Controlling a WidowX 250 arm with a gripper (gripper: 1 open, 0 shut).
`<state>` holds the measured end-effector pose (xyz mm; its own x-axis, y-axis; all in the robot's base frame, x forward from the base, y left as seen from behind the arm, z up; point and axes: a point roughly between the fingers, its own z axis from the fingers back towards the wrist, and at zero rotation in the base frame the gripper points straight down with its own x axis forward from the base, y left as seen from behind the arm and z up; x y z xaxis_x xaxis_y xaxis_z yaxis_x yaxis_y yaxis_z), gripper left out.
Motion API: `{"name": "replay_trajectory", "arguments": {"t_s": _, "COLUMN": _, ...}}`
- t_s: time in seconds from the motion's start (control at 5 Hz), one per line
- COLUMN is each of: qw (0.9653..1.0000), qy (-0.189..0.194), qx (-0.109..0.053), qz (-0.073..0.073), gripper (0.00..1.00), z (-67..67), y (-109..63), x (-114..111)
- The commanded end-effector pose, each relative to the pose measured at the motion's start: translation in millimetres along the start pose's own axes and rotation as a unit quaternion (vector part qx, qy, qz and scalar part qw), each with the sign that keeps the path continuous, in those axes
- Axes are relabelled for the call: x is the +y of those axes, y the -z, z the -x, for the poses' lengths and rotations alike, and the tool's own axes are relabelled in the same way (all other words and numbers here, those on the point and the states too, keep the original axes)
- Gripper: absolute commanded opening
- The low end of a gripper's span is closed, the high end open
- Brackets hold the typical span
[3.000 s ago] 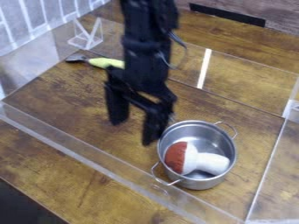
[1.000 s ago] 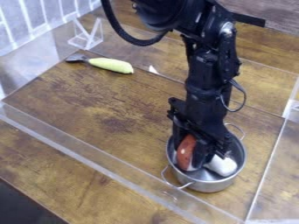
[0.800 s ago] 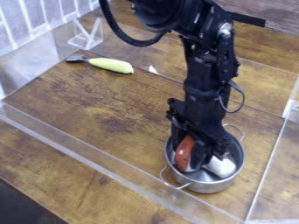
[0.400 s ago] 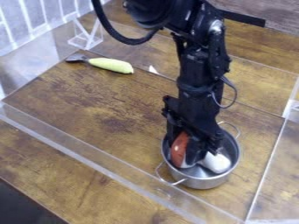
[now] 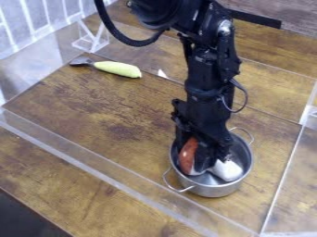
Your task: Remove the mushroom from the silver pot and put it on the table
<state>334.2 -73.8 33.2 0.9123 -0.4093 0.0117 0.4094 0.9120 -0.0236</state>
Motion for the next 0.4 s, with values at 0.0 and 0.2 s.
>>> {"name": "replay_trajectory", "arguments": {"t_s": 0.0, "qw": 0.9999, "qy": 0.006, "qx": -0.007, "qz": -0.003, "gripper": 0.00, "z": -8.1, "y": -2.0, "x": -1.5}}
{"name": "replay_trajectory", "arguments": {"t_s": 0.2, "qw": 0.9996, "qy": -0.010, "qx": -0.023, "qz": -0.016, "gripper": 0.00, "z": -17.6, "y": -25.8, "x": -1.5}}
